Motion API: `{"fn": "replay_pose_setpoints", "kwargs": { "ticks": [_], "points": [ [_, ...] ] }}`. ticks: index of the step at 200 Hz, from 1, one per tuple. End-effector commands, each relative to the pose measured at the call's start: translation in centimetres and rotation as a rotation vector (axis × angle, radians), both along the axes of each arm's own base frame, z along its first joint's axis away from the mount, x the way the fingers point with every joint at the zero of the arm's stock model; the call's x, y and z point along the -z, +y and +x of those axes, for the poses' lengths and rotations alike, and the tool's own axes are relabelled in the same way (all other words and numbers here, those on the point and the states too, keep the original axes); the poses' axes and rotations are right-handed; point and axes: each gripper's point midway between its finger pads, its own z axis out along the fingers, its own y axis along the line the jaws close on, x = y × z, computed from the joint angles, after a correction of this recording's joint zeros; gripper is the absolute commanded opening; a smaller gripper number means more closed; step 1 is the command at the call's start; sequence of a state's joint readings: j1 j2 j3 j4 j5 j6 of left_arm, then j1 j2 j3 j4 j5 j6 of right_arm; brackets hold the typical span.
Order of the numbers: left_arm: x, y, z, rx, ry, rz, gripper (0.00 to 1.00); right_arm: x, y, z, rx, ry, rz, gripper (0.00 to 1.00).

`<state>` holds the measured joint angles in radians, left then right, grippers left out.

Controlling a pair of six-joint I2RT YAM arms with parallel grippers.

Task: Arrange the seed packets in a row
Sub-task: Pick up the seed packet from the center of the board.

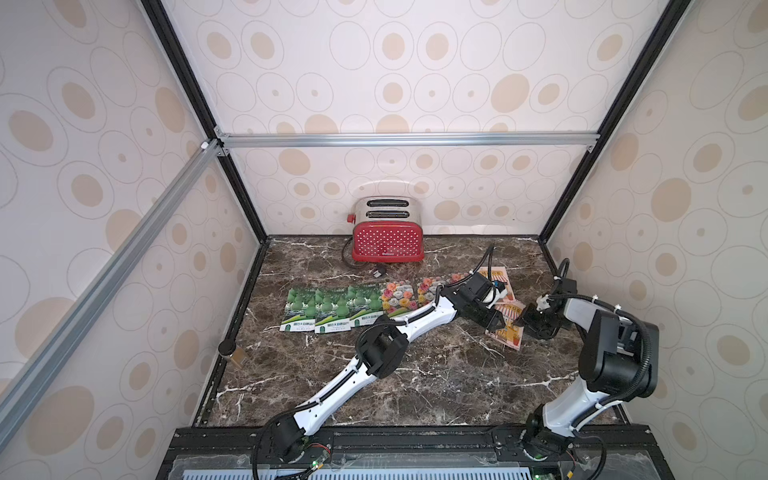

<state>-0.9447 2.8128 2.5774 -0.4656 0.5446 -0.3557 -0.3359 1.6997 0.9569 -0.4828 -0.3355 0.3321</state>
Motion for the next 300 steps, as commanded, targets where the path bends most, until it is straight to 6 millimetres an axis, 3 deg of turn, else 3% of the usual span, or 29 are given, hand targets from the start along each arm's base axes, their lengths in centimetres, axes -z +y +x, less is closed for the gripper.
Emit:
{"fn": "replay_pose_setpoints", "kwargs": {
  "ticks": [1,44,86,139,194,254,281,300],
  "points": [
    [4.9,0.4,-3.2,0.033,0.098,0.099,0.50,1.1,1.3,-2.3,-0.018,0.084,0.019,0.42],
    [4.8,0.5,-3.8,0.051,0.117,0.097,0.41,0.1,1.2,-3.2,-0.017,0.078,-0.008,0.42],
    [4.5,0.4,-4.7,0.076,0.130,0.094,0.39,-0.3,1.9,-3.2,-0.017,0.061,0.034,0.42],
    [5.0,0.5,-6.6,0.127,0.150,0.115,0.23,-1.6,2.8,-3.0,-0.012,0.001,0.072,0.43],
    [5.4,1.2,-7.2,0.141,0.150,0.143,0.15,-1.0,3.0,-3.5,-0.020,0.010,0.075,0.43],
    [6.4,1.8,-7.3,0.126,0.165,0.175,0.08,0.0,0.9,-5.1,0.013,0.095,-0.048,0.43],
    [6.2,1.7,-7.3,0.119,0.171,0.169,0.08,1.5,1.4,-5.1,0.010,0.114,-0.014,0.35],
    [6.1,1.8,-7.2,0.119,0.164,0.173,0.08,2.1,1.6,-5.0,0.014,0.108,-0.002,0.20]
  ]
}}
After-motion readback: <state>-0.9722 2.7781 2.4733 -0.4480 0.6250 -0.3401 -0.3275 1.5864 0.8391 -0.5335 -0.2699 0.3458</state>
